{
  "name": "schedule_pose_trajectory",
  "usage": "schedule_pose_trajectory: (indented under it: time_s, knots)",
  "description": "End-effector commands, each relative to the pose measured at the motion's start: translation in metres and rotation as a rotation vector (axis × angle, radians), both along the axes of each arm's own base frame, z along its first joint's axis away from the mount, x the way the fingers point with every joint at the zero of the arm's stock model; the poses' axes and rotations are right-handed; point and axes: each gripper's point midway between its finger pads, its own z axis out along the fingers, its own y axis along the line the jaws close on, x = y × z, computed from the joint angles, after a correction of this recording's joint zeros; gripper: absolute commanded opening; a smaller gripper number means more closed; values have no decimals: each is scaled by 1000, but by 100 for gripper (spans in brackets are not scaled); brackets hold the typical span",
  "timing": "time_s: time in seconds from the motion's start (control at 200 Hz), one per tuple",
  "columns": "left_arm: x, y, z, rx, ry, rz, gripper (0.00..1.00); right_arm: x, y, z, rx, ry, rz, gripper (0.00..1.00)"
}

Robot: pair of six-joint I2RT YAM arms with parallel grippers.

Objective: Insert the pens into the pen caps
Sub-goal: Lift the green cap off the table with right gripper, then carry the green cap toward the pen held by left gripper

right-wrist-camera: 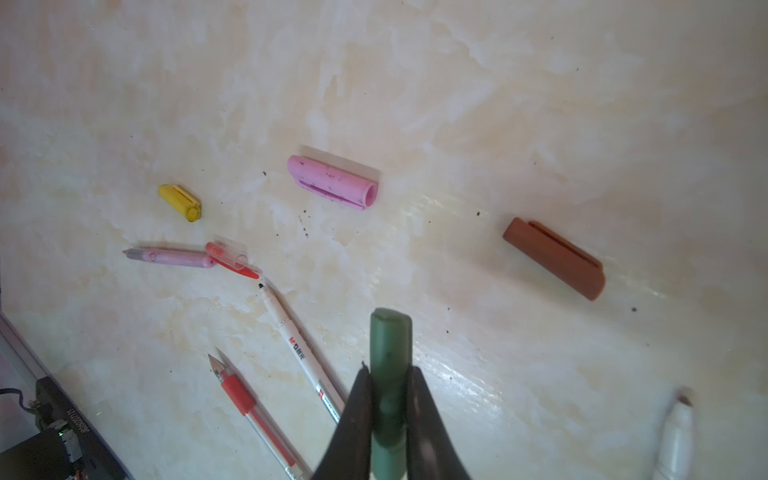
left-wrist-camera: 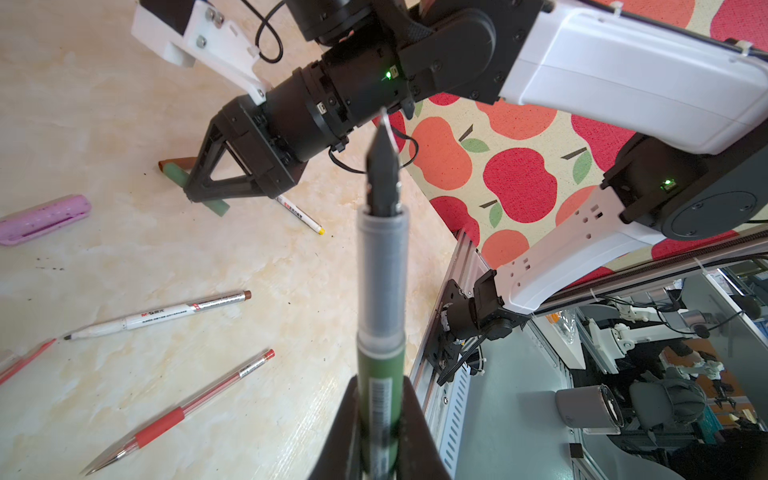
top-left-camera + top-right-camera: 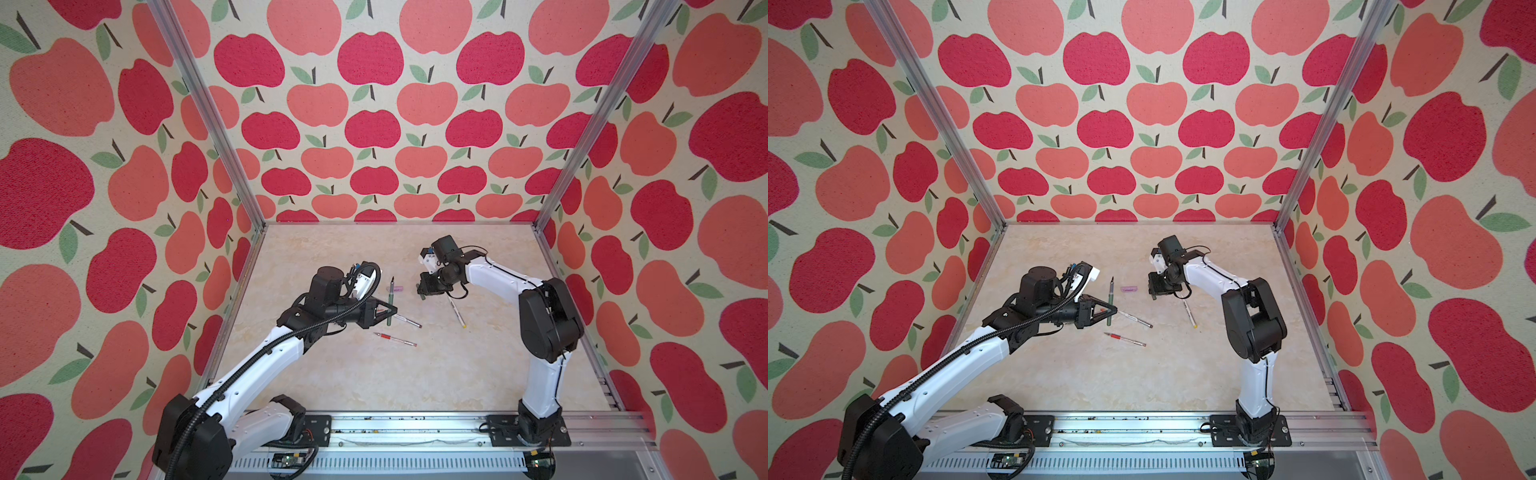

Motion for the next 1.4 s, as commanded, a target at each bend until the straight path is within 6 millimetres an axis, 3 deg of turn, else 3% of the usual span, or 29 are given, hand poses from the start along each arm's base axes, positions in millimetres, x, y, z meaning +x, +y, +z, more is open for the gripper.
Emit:
schedule_pose_trajectory:
  time_s: [0.0,0.29,0.64,0.816,1.071,1.396]
  knots:
    - [0,-5,-4,-16,10,-4,0,2,-1,20,55,-19,-38,16]
    - [3,-13,-10,-17,22,-6,0,-1,1,65,183,-64,-71,17]
    - [13,-33,-14,-80,59,9,0,-11,3,162,445,-219,-121,17]
    - [14,-45,-13,-106,65,-8,0,-20,-1,197,525,-269,-146,17]
    - [13,-55,-11,-111,65,-28,0,-27,6,218,593,-290,-156,17]
    - [16,-58,-8,-113,57,-24,0,-37,26,220,645,-245,-117,17]
